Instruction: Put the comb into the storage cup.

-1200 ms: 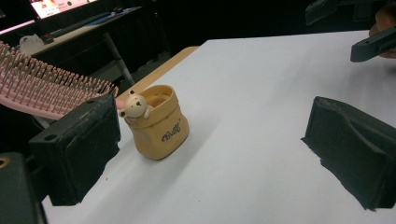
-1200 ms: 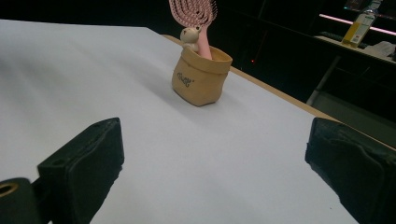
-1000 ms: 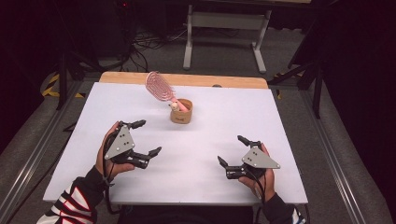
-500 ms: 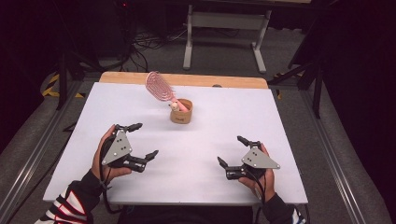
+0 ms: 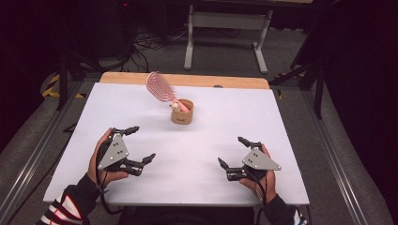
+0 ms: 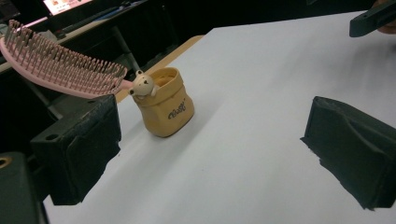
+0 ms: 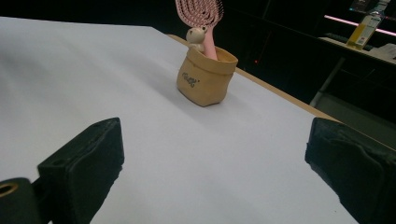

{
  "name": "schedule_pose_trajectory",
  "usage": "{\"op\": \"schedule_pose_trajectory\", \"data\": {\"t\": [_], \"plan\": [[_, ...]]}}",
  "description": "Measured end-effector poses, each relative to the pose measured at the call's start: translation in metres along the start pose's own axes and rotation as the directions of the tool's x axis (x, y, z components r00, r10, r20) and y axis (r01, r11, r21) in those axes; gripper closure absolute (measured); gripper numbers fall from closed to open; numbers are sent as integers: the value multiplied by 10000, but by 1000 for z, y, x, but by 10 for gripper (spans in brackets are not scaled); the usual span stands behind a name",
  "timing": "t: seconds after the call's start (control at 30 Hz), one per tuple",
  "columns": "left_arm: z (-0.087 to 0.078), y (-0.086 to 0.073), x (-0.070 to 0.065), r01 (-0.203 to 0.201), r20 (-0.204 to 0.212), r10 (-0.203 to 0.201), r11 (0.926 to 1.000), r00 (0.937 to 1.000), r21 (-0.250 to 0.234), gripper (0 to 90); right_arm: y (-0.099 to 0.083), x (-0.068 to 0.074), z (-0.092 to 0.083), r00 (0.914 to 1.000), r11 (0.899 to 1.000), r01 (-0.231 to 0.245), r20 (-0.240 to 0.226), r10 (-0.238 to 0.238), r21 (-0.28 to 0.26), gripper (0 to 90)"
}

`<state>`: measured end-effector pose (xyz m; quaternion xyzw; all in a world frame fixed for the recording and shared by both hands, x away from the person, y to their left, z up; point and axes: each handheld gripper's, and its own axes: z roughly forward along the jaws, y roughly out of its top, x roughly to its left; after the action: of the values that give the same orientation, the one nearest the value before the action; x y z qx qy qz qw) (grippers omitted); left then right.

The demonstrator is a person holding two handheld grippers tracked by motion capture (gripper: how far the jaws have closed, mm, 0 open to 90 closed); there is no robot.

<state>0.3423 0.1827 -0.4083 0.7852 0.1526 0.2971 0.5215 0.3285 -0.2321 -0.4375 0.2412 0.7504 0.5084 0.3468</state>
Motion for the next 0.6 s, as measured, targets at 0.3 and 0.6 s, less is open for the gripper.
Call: {"op": "schedule_pose_trajectory", "data": {"t": [0.3, 0.6], "plan": [[-10, -7, 0, 21, -244, -18, 9999, 9997, 132, 48, 0, 1, 0, 10000, 10000, 16, -3, -16, 3, 51], [-17, -15, 2, 169, -427, -158, 9995, 9990, 253, 49, 1, 1, -1, 10000, 10000, 29, 13, -29, -8, 51]]}}
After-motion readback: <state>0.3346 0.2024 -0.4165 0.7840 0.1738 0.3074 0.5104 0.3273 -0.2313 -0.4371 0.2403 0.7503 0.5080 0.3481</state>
